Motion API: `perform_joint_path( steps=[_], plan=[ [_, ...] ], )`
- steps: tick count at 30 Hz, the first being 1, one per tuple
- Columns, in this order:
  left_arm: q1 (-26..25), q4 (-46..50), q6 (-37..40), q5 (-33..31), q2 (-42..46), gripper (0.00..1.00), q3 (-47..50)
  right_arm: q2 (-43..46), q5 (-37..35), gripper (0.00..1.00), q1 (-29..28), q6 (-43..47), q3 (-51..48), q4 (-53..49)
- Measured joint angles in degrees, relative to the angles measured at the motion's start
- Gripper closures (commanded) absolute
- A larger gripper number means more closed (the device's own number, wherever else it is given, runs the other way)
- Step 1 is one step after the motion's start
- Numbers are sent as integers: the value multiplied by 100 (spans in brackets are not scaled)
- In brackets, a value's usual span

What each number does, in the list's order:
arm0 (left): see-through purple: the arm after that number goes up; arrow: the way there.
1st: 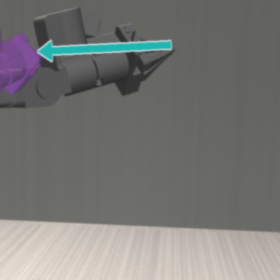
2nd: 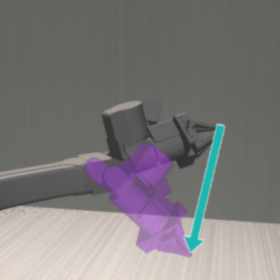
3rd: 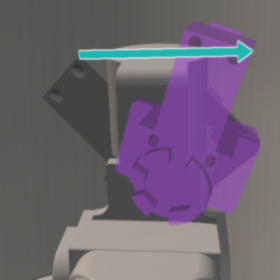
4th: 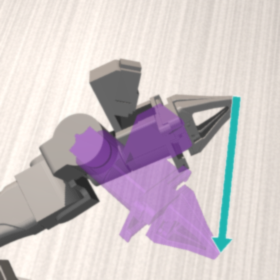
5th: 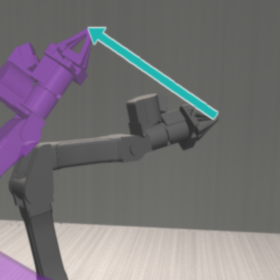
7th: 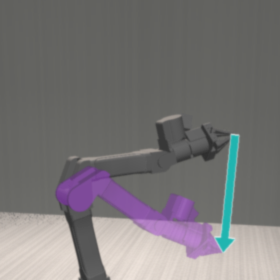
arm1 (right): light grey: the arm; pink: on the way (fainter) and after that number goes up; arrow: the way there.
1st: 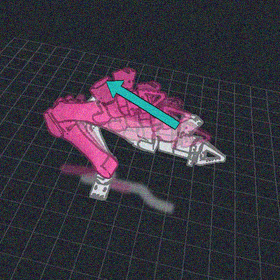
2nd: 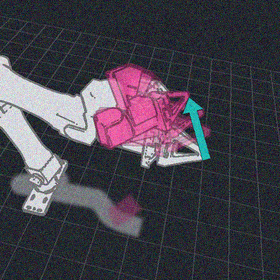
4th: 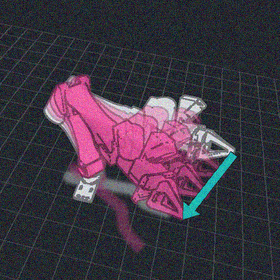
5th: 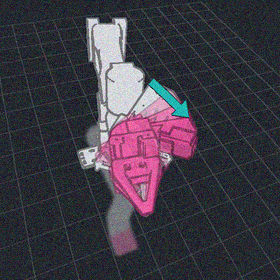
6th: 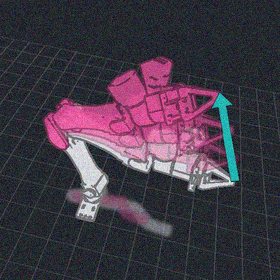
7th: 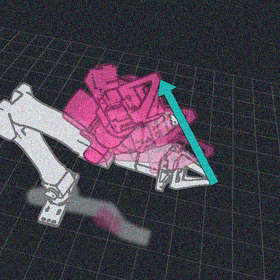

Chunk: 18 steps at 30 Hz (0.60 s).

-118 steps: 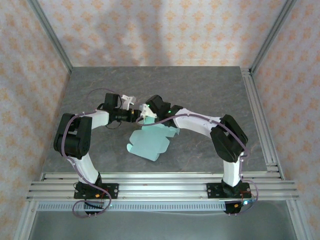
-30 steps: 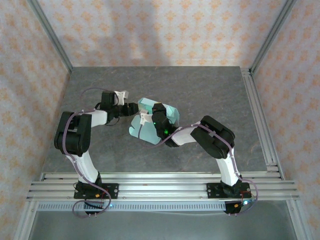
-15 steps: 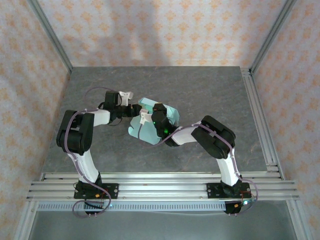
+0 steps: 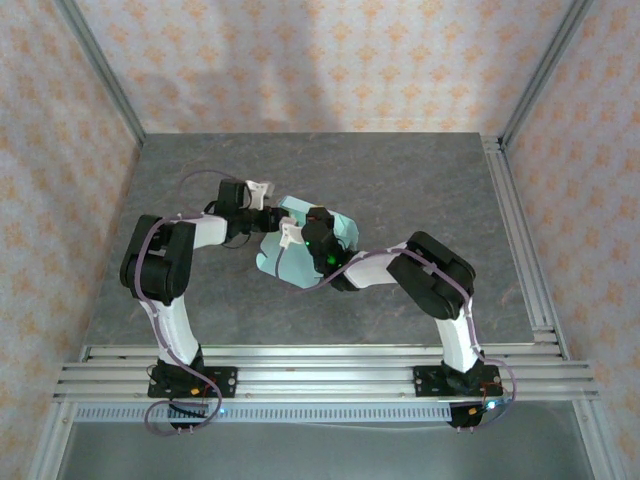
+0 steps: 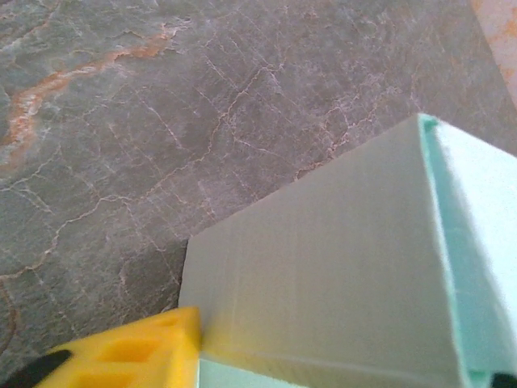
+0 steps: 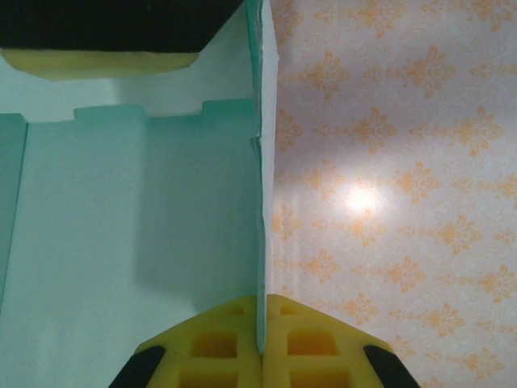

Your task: Fold the paper box

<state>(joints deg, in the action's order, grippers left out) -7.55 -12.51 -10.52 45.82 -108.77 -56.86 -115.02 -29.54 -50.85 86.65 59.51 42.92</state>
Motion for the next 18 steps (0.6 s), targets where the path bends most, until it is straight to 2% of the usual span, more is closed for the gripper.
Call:
perform_joint_path(
  steps=[4,5,6,10,11,14,15,17,18],
  plan=[
    [-133,-9,103,-254,11,73,0,42,-28,100,0,-155,107,-254],
    [-162,-11,136,-323,20,81,2,57,-44,100,0,-188,118,-308],
    [-190,-15,177,-400,28,83,4,68,-57,100,0,-208,127,-350],
    [-302,-142,313,-717,103,89,114,149,-90,100,0,-358,133,-538],
    [-328,-140,332,-767,116,95,122,177,-90,100,0,-400,136,-601],
    [-402,-140,466,-931,177,99,170,251,-90,100,0,-566,140,-782],
    [-424,-136,501,-990,197,100,181,273,-85,93,0,-621,140,-841],
    [-466,-103,570,-1099,225,100,186,334,-22,70,0,-855,140,-1001],
    [-481,-85,599,-1147,234,100,186,365,59,62,-9,-953,146,-1088]
  ],
)
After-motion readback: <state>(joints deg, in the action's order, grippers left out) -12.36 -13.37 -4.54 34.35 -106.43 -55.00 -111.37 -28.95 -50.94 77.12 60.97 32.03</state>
